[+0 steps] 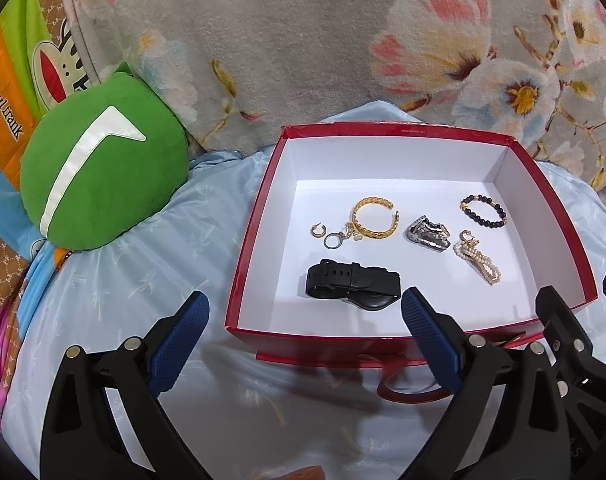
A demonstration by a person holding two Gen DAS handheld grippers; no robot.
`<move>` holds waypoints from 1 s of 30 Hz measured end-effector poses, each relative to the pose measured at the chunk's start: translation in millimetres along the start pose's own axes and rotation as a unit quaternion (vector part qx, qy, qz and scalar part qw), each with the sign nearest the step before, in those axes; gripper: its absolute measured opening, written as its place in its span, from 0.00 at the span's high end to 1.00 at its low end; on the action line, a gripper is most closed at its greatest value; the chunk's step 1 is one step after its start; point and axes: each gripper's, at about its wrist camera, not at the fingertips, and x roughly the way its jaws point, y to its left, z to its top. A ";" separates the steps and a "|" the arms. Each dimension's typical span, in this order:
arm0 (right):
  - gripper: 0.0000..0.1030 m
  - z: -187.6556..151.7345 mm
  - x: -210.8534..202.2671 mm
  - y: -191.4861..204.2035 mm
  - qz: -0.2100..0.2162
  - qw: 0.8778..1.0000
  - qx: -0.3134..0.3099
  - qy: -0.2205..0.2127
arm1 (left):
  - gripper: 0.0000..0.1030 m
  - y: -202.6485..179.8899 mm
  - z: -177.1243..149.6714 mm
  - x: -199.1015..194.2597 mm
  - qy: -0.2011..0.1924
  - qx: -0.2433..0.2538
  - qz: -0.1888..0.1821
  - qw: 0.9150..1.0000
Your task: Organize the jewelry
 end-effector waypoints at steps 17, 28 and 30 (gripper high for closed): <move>0.16 2.5 -3.6 -0.9 -0.003 1.000 -0.002 -0.004 | 0.08 0.6 0.4 -1.5 -0.002 0.000 0.000 1.000; 0.16 2.1 -3.9 -0.9 -0.003 1.000 -0.002 -0.004 | 0.08 1.4 -0.5 -1.4 0.003 -0.004 0.000 1.000; 0.16 2.4 -4.1 -1.1 -0.002 1.000 -0.003 -0.004 | 0.08 2.0 -1.5 -0.4 0.004 -0.007 0.000 1.000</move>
